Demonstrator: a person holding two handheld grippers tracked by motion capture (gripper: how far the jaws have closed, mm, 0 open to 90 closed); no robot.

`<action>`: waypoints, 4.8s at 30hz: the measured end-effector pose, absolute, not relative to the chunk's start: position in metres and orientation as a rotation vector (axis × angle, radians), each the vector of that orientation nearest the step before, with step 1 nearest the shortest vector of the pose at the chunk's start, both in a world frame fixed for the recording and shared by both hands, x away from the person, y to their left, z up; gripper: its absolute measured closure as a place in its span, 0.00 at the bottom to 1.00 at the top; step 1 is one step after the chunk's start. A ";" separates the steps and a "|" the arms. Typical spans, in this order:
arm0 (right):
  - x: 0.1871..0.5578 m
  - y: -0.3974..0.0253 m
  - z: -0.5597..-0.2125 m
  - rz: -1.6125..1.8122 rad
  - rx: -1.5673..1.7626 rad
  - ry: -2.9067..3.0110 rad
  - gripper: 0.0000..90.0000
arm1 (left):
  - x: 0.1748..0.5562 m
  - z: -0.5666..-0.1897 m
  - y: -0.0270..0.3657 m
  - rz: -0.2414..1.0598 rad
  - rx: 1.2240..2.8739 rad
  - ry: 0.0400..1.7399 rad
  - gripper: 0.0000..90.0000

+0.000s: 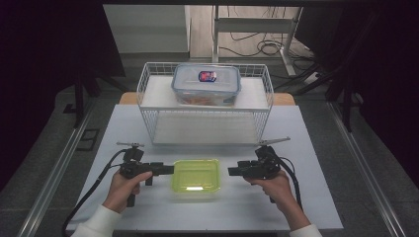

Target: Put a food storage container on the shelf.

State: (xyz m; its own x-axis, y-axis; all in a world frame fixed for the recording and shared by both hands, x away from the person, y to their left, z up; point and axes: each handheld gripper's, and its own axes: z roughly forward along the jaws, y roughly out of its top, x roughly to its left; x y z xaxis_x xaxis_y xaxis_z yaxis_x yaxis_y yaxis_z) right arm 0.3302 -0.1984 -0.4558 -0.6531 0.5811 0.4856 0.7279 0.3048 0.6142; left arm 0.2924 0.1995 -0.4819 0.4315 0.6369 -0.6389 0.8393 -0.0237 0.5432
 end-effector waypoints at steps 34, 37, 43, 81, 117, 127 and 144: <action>0.339 -0.165 -0.505 -1.211 -1.243 -2.327 0.53 | 0.307 -0.526 0.195 -0.476 1.707 1.336 0.51; 0.341 -0.166 -0.506 -1.224 -1.248 -2.297 0.57 | 0.307 -0.529 0.196 -0.504 1.684 1.331 0.54; 0.340 -0.164 -0.508 -1.214 -1.239 -2.279 0.63 | 0.308 -0.534 0.200 -0.532 1.652 1.341 0.61; 0.332 -0.175 -0.487 -1.365 -1.134 -2.171 0.90 | 0.289 -0.497 0.200 -0.386 1.666 1.165 0.87; 0.305 -0.183 -0.400 -1.648 -0.934 -2.415 0.90 | 0.265 -0.416 0.192 -0.127 1.677 0.966 0.89; 0.307 -0.182 -0.377 -1.715 -0.900 -2.451 0.90 | 0.275 -0.392 0.194 -0.098 1.674 0.916 0.89; 0.330 -0.175 -0.322 -1.774 -0.883 -2.453 0.90 | 0.304 -0.339 0.202 -0.072 1.664 0.872 0.89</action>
